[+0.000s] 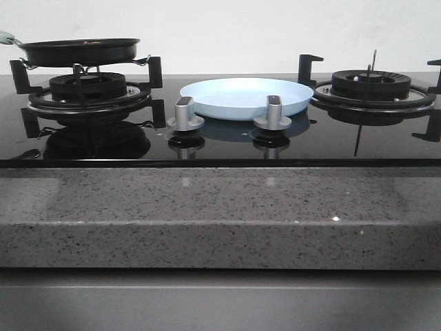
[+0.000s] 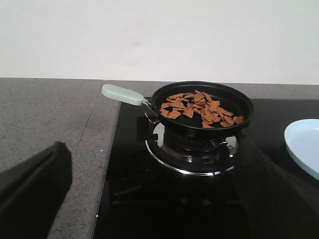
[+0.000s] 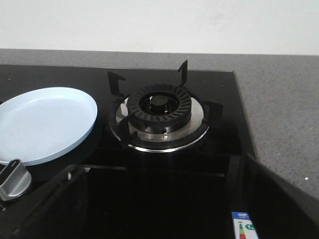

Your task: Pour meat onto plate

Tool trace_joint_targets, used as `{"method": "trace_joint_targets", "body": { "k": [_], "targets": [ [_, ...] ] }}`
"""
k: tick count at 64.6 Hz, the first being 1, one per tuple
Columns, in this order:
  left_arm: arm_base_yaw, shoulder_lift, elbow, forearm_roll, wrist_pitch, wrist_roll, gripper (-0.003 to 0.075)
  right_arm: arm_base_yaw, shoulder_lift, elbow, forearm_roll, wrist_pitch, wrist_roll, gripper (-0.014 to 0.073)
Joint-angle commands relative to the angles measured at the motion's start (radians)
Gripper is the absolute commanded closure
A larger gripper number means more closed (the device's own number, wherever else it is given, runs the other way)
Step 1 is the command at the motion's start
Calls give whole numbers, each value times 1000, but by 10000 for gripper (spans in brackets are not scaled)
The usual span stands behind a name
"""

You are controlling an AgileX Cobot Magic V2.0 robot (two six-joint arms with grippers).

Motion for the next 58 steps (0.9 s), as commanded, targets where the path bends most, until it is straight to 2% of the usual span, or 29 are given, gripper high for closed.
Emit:
{"method": "trace_joint_targets", "body": {
  "k": [1,18,33,50,58],
  "targets": [
    [-9,4,-38,-2,-91,-8,117,-4,62,-61,16,-79,2,-46],
    [-9,4,-38,-2,-91,-8,158,24,368,-295,16,42,2,-46],
    [-9,4,-38,-2,-91,-8,158,151,675,-583,15,165,1,-46],
    [-9,4,-38,-2,-91,-8,158,233,991,-971,13,423,-21,-42],
    [-9,4,-38,-2,-91,-8,158,234,1122,-1161,12,570,-24,41]
  ]
}}
